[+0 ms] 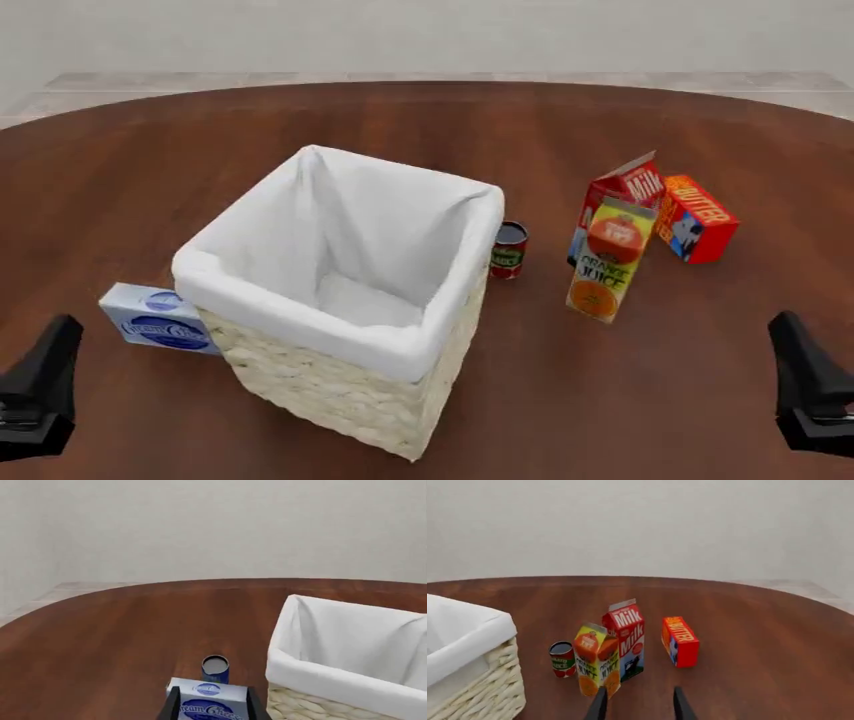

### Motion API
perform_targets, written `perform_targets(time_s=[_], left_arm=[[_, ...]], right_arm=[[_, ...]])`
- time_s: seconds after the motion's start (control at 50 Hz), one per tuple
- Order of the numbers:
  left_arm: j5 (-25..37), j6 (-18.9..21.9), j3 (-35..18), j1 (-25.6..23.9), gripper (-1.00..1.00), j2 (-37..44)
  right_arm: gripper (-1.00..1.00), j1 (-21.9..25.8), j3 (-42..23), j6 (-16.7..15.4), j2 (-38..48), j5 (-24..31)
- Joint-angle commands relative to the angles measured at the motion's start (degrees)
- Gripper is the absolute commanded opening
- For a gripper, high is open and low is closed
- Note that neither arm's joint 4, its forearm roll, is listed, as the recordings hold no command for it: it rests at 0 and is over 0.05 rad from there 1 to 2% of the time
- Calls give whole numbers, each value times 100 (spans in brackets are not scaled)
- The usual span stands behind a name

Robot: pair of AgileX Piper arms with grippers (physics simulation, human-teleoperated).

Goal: Pick up the tomato sauce, and put it in the basket.

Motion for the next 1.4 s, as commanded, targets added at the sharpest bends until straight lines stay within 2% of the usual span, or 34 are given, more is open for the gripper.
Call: perform_targets(time_s=[0.02, 0.14, 0.2, 0.54, 0.6, 0.62, 0.66, 0.68, 0.74, 0.76, 0.88, 0.9, 0.94, 1.0, 1.04, 1.06, 1.2, 1.28, 1.4], left_arm=[[43, -16, -9, -37, 100, -10], [124, -8, -160, -38, 100, 50], [52, -5, -3, -38, 100, -36], [118, -30, -115, -37, 100, 43], [42, -28, 3, -39, 100, 5], [48, -27, 3, -39, 100, -1], [99, -27, -131, -39, 100, 80], [60, -26, -2, -38, 100, -9], [70, -21, -9, -38, 100, -17], [71, -26, -4, -38, 100, -19], [49, -10, -5, -39, 100, -12], [55, -24, 1, -38, 100, -7], [54, -22, 0, -38, 100, -8], [54, -20, -1, -38, 100, -10], [-6, -12, -5, -39, 100, 46], [17, -21, 1, -38, 100, 29], [36, -20, 0, -38, 100, 9], [37, -19, -1, -38, 100, 7], [52, -17, -3, -37, 100, -7]], right_arm=[[100, 55, -19, -5, -256, 209], [100, 56, -21, 0, -267, 220], [100, 57, -21, 4, -270, 223], [100, 62, -21, -38, -276, 224], [100, 164, -38, 66, -280, 176], [100, 17, -62, 404, -281, 131], [100, 321, -354, -15, -277, 319], [100, 324, -613, 150, -273, 584], [100, 486, -928, 118, -196, 945], [100, 495, -1016, 259, -147, 1021], [100, 741, -1743, 126, 344, 1381], [100, 821, -1989, 290, 481, 1527], [100, 811, -2040, 235, 495, 1564], [100, 945, -2570, 109, 766, 1883], [100, 1042, -2762, 314, 886, 1979], [100, 1075, -2844, 147, 978, 2024], [100, 1516, -3594, 450, 1562, 2407], [100, 1652, -3962, 393, 1891, 2581], [100, 1876, -5096, 335, 2662, 3128]])
